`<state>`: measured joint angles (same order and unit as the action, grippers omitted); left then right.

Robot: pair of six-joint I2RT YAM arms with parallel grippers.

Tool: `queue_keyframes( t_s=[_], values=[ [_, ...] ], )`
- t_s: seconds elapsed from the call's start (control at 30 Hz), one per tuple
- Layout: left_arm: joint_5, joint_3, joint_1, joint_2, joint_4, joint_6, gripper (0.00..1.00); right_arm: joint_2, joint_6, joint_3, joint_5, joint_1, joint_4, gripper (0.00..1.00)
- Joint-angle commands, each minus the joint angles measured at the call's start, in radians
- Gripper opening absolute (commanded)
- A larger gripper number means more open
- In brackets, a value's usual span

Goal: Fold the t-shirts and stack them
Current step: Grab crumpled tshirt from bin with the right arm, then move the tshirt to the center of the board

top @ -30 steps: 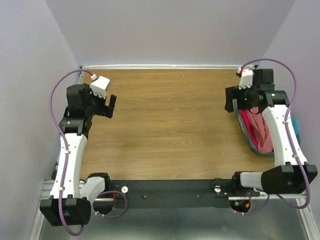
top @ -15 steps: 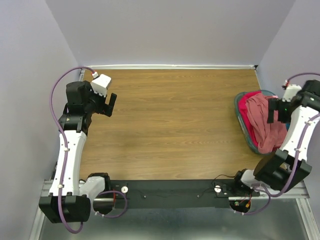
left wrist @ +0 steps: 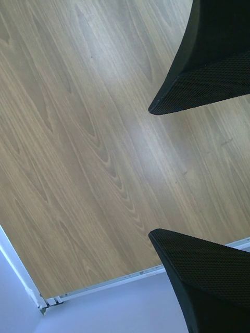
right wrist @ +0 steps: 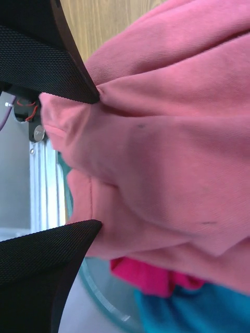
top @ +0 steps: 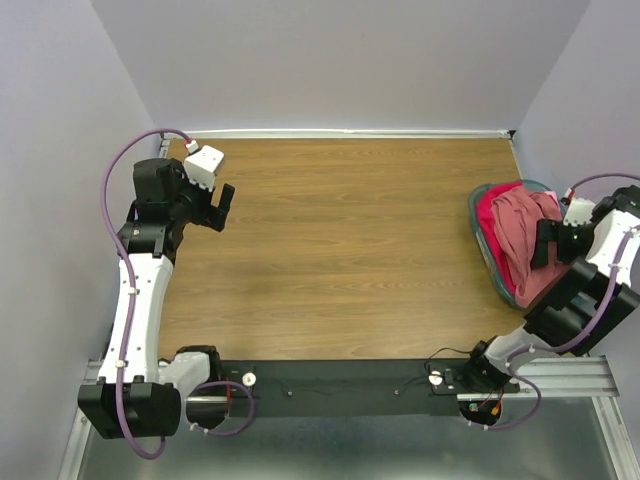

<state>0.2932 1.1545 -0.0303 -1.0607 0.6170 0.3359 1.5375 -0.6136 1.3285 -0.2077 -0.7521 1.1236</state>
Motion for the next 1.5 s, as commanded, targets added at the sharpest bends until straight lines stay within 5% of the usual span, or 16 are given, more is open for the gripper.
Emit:
queue_keyframes(
  t_s=[0.0,0.13,0.23,0.33,0.43,0.73,1.03,1.13,1.3,1.47],
  values=[
    [0.032,0.013,0.006,-0.002,0.000,-0.006,0.98,0.058,0.003,-0.008,-0.085,-0.006,0.010,1.00],
    [0.034,0.004,0.006,0.002,-0.006,-0.005,0.98,0.085,0.015,-0.005,-0.117,-0.006,0.011,0.99],
    [0.034,0.001,0.006,0.002,-0.013,-0.005,0.98,0.099,0.012,0.009,-0.139,-0.006,0.021,0.82],
    [0.035,-0.001,0.006,-0.001,-0.019,-0.005,0.98,0.107,-0.005,0.049,-0.177,-0.004,0.083,0.32],
    [0.041,0.001,0.006,-0.004,-0.022,-0.005,0.99,0.102,-0.015,0.110,-0.208,-0.006,0.137,0.01],
    [0.038,0.020,0.006,0.005,-0.019,-0.003,0.98,0.004,0.006,0.584,-0.395,-0.004,0.266,0.00],
    [0.034,0.057,0.006,-0.018,-0.025,-0.041,0.98,0.039,0.194,1.047,-0.792,0.068,0.188,0.01],
    [0.021,0.083,0.004,-0.031,-0.028,-0.058,0.98,0.032,0.322,1.062,-0.869,0.135,0.050,0.01],
    [-0.006,0.111,0.006,-0.042,-0.033,-0.095,0.98,-0.088,0.708,0.838,-0.981,0.268,-0.482,0.01],
    [-0.003,0.117,0.006,-0.054,-0.033,-0.113,0.98,0.041,0.643,0.951,-0.741,0.575,-0.319,0.01]
  ],
)
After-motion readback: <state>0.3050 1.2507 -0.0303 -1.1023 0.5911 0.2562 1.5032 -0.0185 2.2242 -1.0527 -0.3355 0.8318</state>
